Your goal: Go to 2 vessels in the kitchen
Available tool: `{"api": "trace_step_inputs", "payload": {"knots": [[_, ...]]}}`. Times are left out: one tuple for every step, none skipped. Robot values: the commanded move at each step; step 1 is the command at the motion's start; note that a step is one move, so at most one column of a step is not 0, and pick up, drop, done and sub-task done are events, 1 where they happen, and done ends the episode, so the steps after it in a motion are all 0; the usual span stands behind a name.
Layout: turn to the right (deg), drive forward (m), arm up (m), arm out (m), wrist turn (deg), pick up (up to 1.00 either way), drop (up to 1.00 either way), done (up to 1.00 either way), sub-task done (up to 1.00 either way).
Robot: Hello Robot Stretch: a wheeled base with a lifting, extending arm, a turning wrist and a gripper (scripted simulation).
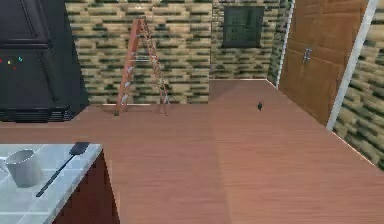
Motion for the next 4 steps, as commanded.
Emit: {"api": "trace_step_inputs", "payload": {"knots": [[45.0,0.0,0.0,0.0,0.0,0.0,0.0,0.0,0.0],[39.0,0.0,0.0,0.0,0.0,0.0,0.0,0.0,0.0],[0.0,0.15,0.0,0.0,0.0,0.0,0.0,0.0,0.0],[-45.0,0.0,0.0,0.0,0.0,0.0,0.0,0.0,0.0]]}}
